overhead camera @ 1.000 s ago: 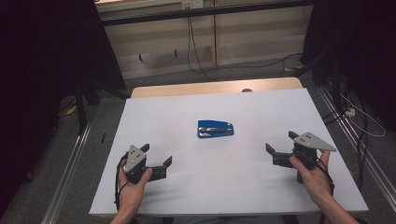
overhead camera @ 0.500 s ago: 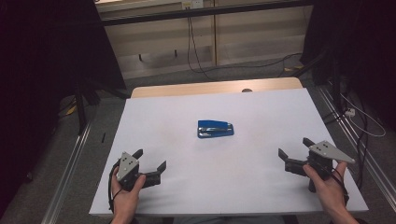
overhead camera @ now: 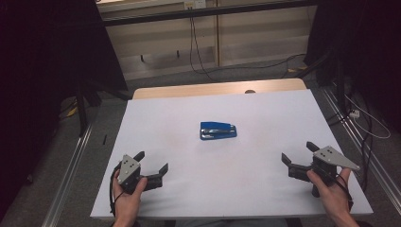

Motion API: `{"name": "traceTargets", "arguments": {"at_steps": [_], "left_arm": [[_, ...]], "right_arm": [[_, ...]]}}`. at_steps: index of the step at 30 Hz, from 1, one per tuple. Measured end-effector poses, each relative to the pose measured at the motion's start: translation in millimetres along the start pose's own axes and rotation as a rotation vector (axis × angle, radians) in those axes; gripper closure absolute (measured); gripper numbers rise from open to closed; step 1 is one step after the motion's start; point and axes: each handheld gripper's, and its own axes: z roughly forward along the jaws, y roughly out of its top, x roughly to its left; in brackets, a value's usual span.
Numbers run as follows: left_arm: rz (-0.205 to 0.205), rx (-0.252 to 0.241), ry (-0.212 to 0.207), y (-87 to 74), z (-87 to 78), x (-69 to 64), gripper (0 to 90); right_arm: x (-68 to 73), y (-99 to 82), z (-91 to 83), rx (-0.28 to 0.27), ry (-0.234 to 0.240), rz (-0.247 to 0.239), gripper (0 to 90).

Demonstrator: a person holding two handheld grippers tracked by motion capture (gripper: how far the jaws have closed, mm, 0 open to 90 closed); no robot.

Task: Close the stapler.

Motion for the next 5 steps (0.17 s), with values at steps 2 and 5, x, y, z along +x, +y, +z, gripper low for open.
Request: {"name": "traceTargets", "arguments": {"at_steps": [2,5], "left_arm": [[-0.009,-0.002,-0.001,0.0,1.1,0.3,3.1],[-0.006,0.004,0.002,0.0,1.7,1.7,3.1]], "right_arm": [[-0.4,0.2,0.2,0.000,0.001,0.002,2.9],[-0.8,0.3,1.6,-0.002,0.001,-0.003,2.9]]}}
